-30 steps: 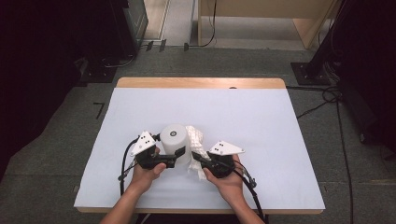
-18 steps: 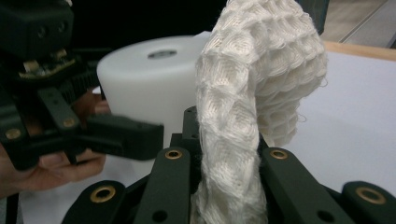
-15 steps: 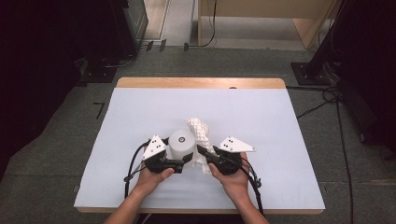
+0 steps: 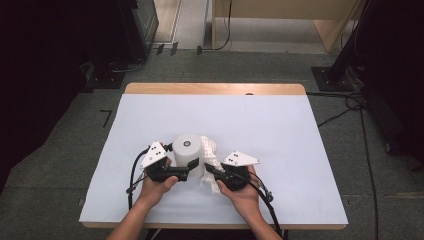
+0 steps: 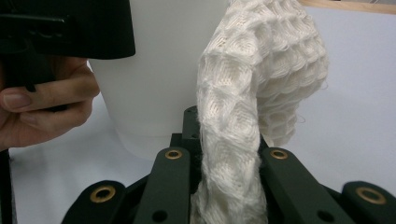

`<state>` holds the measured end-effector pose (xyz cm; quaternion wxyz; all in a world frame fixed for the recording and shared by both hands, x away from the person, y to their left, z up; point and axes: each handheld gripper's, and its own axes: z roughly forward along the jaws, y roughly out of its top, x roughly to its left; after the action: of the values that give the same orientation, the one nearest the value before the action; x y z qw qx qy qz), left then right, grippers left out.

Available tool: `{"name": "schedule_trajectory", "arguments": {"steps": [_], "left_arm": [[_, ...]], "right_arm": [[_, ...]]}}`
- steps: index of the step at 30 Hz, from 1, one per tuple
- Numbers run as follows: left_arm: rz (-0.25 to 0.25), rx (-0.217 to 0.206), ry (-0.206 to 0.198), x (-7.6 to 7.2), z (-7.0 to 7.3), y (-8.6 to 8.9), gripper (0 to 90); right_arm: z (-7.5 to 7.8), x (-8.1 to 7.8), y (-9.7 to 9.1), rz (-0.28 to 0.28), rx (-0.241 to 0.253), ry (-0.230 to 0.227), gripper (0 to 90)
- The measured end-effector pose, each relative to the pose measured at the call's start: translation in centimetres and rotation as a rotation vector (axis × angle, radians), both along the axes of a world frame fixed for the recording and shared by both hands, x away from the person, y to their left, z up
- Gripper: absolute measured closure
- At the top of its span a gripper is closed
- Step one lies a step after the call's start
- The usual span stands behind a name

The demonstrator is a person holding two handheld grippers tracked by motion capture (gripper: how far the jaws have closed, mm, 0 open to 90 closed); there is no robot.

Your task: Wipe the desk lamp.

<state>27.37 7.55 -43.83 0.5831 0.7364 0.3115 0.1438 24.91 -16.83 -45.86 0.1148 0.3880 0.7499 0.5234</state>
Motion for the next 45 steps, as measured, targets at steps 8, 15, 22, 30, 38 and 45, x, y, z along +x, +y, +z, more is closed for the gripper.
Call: {"name": "schedule_trajectory", "arguments": {"steps": [8, 15, 22, 30, 38, 45], "left_arm": [[-0.038, 0.064, 0.006, -0.4, -1.0, -1.5, 9.0], [-0.019, 0.040, -0.009, -0.3, -0.6, -1.1, 9.0], [0.125, 0.074, -0.094, -0.2, -0.7, -0.6, 9.0], [0.198, 0.178, -0.114, 0.1, -2.8, -1.5, 8.9], [0.189, 0.204, -0.098, -0.2, -3.2, -1.5, 8.7], [0.264, 0.161, -0.039, -0.8, -3.3, -1.1, 4.1]], "right_arm": [[2.5, -0.4, -1.5, -0.034, 0.056, -0.066, 79.0], [2.6, -0.5, -1.5, -0.024, 0.049, -0.072, 79.0], [1.0, 0.1, -1.0, -0.021, 0.014, -0.027, 78.7], [1.3, 0.6, -3.2, -0.113, 0.043, -0.034, 78.7], [1.3, 0.6, -3.4, -0.119, 0.041, -0.044, 78.8], [1.3, 0.7, -3.6, -0.121, 0.043, -0.044, 78.7]]}}
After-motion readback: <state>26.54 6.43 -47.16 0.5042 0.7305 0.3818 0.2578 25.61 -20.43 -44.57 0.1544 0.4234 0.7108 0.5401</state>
